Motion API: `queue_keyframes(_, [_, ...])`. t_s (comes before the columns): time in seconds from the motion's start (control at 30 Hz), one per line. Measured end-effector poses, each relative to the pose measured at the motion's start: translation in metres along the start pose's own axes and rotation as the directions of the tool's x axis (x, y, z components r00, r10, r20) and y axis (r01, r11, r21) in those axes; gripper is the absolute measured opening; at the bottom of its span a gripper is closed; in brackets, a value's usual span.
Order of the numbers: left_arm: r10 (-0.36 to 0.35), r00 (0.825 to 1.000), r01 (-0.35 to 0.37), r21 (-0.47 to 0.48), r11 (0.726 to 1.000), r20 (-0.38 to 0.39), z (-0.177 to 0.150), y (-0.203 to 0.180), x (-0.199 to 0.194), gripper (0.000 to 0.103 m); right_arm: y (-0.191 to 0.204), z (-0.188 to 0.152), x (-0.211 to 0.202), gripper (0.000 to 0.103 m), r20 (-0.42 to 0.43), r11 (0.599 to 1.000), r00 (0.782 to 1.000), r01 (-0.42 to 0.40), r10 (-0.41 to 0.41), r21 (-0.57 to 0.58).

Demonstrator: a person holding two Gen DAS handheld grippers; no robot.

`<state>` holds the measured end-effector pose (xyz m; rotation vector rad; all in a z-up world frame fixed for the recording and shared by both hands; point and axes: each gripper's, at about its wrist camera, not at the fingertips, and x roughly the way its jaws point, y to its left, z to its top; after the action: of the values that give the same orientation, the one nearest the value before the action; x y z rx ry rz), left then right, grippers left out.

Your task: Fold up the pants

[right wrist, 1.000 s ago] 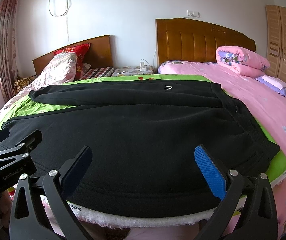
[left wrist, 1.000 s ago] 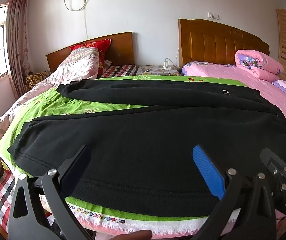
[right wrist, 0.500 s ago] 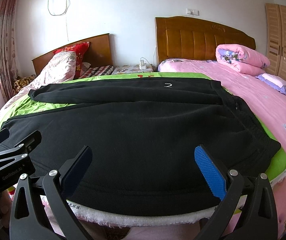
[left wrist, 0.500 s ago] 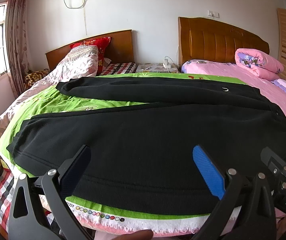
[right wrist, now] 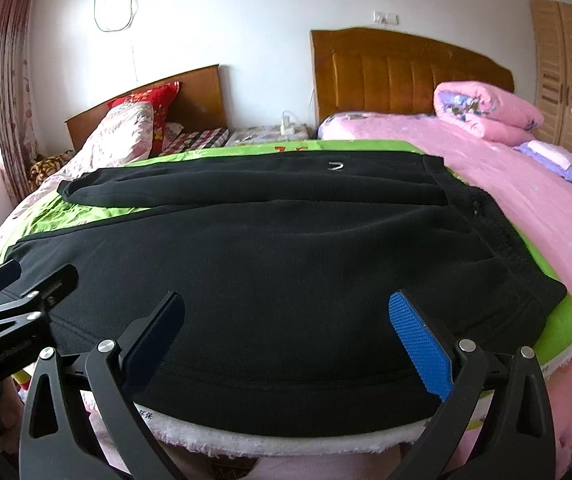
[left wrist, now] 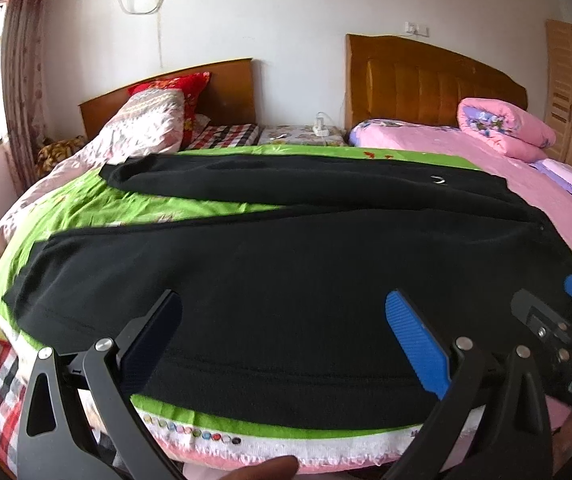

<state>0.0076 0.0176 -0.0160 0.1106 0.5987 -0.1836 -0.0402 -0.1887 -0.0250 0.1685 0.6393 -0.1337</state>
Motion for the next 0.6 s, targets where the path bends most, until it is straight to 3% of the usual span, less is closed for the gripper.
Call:
queue_keyframes(0.13, [0.008,1.000,-0.011,0.161,0.987,0.021,0.031,-0.006,0.005,0.102,-0.018,0.050,0.019,0.099,-0.068,0.993,0.993,-0.099,0.095,-0.058])
queue_keyframes(0.23, [0.031,0.999,-0.038,0.186,0.982,0.043,0.069,-0.001,0.021,0.102,-0.031,0.107,0.052,0.099,-0.081,0.991,0.996,-0.050,0.041,-0.121])
queue_keyframes(0.3, [0.006,1.000,-0.006,0.157,0.988,-0.002,0.095,0.005,0.039,0.102,-0.040,0.142,0.088,0.099,-0.126,0.988,0.991,-0.053,0.036,-0.142])
queue_keyframes(0.37, [-0.069,0.990,0.082,0.100,0.992,-0.121,0.123,0.012,0.075,0.102,-0.051,0.176,0.134,0.099,-0.180,0.988,0.982,-0.073,0.047,-0.138])
queue_keyframes(0.4, [-0.115,0.977,0.131,0.075,0.989,-0.181,0.133,0.014,0.094,0.102,-0.055,0.192,0.164,0.099,-0.224,0.985,0.973,-0.090,0.055,-0.150])
queue_keyframes(0.47, [-0.234,0.924,0.238,-0.023,0.971,-0.304,0.153,0.021,0.143,0.102,-0.060,0.208,0.206,0.099,-0.287,0.974,0.956,-0.115,0.056,-0.195])
queue_keyframes(0.53, [-0.310,0.880,0.277,-0.142,0.950,-0.359,0.166,0.031,0.185,0.102,-0.066,0.220,0.249,0.099,-0.348,0.968,0.936,-0.132,0.052,-0.212])
queue_keyframes(0.6, [-0.338,0.865,0.267,-0.229,0.936,-0.371,0.177,0.040,0.217,0.101,-0.064,0.229,0.280,0.099,-0.357,0.951,0.932,-0.165,0.064,-0.261])
